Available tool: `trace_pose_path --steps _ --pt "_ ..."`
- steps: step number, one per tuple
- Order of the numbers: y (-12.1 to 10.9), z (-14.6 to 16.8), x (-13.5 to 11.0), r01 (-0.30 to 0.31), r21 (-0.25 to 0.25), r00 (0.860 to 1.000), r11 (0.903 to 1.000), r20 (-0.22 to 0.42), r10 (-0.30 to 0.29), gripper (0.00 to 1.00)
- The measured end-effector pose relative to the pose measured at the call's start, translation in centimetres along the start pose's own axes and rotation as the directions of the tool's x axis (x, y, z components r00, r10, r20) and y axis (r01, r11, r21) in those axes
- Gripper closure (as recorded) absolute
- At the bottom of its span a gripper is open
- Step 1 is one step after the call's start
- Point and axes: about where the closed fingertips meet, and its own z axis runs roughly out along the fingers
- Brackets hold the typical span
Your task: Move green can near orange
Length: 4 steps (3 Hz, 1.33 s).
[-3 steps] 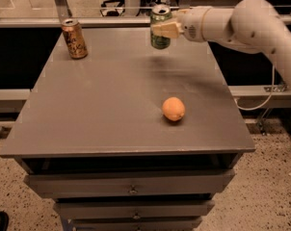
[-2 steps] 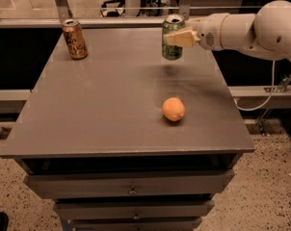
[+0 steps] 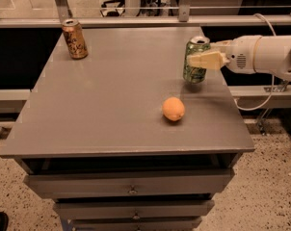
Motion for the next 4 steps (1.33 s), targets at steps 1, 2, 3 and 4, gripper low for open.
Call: trace_pose_path --steps 1,2,3,4 --pt "1.1 -1.6 2.7 -0.055 -0.033 0.998 0.9979 -0.012 0.055 0.97" --pt "2.0 -1.7 3.5 -0.075 -0.073 0.997 0.9945 -0.010 0.075 0.74" --pt "2.9 -1.3 3.8 -0.079 -0.117 0.997 0.9900 -0.005 0.079 0.51" --pt "3.8 -1.0 3.8 -0.050 -0.191 0.998 0.9804 0.014 0.053 0.20"
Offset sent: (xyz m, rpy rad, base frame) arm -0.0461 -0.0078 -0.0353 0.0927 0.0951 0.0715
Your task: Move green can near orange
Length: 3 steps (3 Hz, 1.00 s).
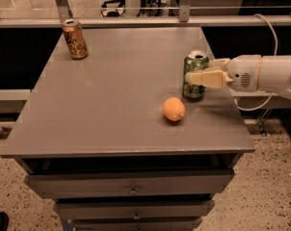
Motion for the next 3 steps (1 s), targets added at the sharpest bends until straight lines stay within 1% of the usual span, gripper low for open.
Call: trace_pose_path --steps 1,2,3 --pt "0.4 0.0 0.1 0.023 -0.052 1.000 0.9984 0.007 -0.023 0.00" --pt "0.0 -1.5 0.5 0.048 -0.066 0.999 0.9967 0.020 -0.047 0.00" --pt "-0.7 -3.1 0.7 0.064 -0.058 0.998 0.9963 0.030 -0.062 0.00"
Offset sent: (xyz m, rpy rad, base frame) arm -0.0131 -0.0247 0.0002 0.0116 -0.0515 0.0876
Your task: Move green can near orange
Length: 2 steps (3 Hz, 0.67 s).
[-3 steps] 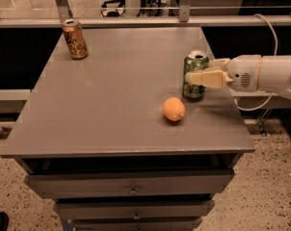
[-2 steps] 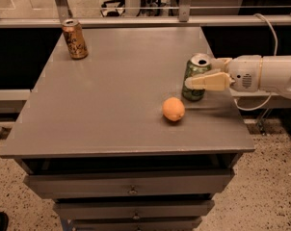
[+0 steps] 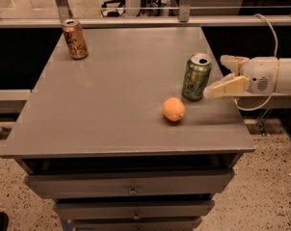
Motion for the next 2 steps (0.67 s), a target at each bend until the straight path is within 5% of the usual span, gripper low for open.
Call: trace_pose_path --steps 1,2 --pt "-1.36 -3.53 -1.04 0.057 0.067 0.998 0.9961 -0.005 -0.056 0.00" --pt "-1.36 -3.50 -1.06 0.057 0.067 0.998 0.9962 -0.005 -0.056 0.00"
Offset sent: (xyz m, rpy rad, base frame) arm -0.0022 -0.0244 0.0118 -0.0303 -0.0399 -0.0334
